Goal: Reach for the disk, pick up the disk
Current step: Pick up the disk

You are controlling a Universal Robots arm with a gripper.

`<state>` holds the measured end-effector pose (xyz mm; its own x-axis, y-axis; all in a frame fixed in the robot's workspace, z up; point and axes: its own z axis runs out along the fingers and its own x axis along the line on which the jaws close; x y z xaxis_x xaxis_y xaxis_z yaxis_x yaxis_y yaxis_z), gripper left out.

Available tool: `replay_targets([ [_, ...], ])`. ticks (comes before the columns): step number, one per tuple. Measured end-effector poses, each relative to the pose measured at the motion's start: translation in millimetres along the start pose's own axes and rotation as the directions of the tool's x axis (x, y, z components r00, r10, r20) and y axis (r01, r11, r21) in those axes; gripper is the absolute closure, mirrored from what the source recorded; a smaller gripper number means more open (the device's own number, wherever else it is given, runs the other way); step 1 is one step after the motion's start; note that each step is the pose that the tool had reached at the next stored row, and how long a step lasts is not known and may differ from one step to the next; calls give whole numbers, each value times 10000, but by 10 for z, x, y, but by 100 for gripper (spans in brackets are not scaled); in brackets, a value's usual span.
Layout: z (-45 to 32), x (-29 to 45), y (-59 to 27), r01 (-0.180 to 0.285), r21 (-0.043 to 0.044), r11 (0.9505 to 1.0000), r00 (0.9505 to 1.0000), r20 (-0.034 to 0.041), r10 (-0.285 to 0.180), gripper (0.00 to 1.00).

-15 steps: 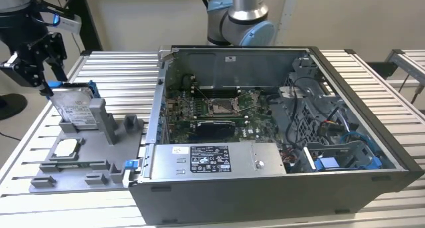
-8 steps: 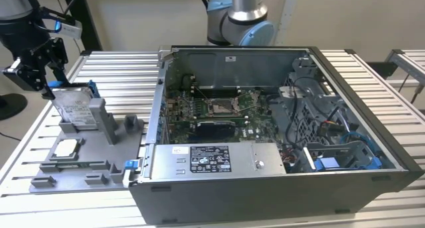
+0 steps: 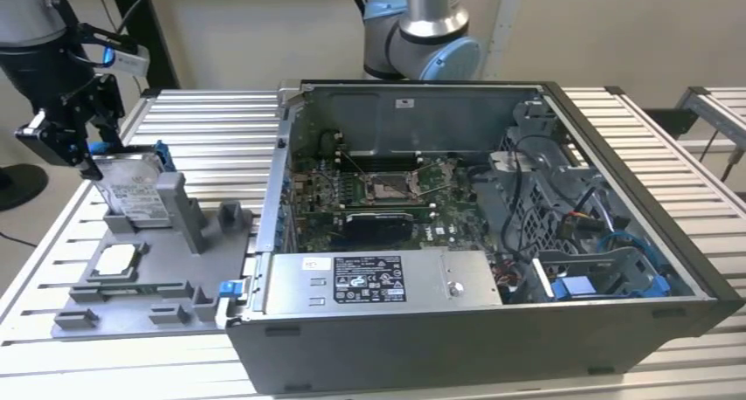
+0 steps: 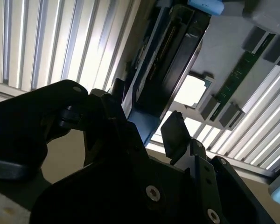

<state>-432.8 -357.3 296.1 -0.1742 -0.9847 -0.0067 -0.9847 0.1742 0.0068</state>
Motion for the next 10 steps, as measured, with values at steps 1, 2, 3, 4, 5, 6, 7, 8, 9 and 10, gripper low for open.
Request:
replay_targets([
  [1, 18, 0, 0, -1, 1, 10000, 10000, 0, 1, 0],
  [2, 37, 0, 0, -1, 2, 10000, 10000, 1, 1, 0],
  [3, 55, 0, 0, -2, 2, 10000, 10000, 1, 2, 0],
  [4, 72, 0, 0, -1, 1, 10000, 10000, 0, 1, 0],
  [5, 91, 0, 0, -1, 1, 10000, 10000, 1, 1, 0],
  [6, 109, 1, -1, -1, 1, 10000, 10000, 1, 1, 0],
  [7, 128, 1, -1, -1, 1, 10000, 10000, 1, 1, 0],
  [8, 146, 1, -1, -1, 1, 10000, 10000, 1, 1, 0],
  [9, 164, 1, -1, -1, 2, 10000, 10000, 1, 1, 0],
  [10, 182, 1, -1, -1, 1, 10000, 10000, 1, 1, 0],
])
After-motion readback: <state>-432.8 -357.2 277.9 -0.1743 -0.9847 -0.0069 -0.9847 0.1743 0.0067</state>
